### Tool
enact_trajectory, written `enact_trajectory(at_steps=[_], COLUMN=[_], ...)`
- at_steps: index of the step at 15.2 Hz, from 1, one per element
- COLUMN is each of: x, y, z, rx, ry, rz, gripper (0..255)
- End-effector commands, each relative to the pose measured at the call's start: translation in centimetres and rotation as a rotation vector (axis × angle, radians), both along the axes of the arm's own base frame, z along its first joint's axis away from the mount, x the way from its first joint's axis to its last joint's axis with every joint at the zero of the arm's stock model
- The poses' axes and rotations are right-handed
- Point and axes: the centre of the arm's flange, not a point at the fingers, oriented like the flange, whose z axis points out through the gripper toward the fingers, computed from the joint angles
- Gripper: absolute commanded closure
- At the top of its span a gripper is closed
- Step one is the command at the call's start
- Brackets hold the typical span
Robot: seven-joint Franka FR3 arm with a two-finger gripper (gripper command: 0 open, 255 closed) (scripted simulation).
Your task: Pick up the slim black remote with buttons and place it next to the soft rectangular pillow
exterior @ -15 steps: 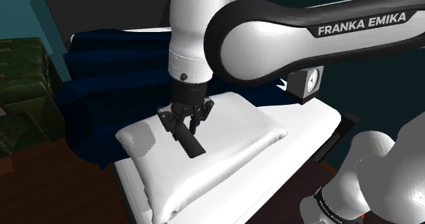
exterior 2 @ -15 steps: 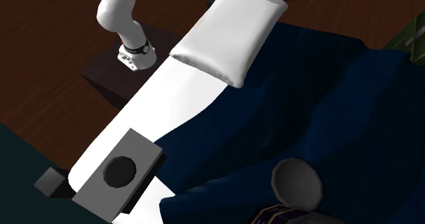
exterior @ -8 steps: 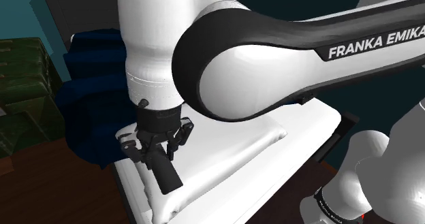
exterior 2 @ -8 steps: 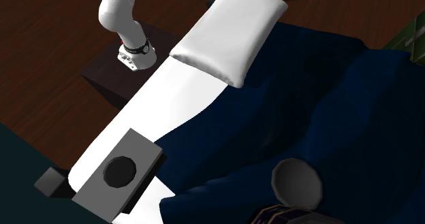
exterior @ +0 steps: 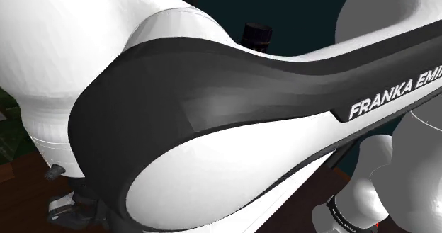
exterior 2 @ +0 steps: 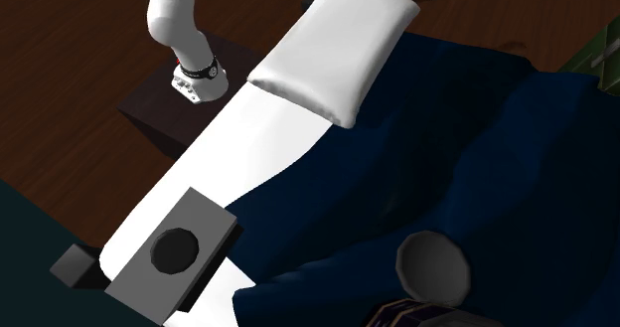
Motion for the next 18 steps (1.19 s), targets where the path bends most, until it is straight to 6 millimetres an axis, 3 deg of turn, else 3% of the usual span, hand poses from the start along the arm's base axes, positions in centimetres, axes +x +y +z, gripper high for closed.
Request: enact_trajectory(at_steps=[1, 18], x=[-0.8, -0.8], y=[1.4, 1.4], z=[-0.5, -9.5], rx=[0.000, 0.000], ry=[0.000, 0.000], rz=[-0.002, -0.002], gripper=[255, 255])
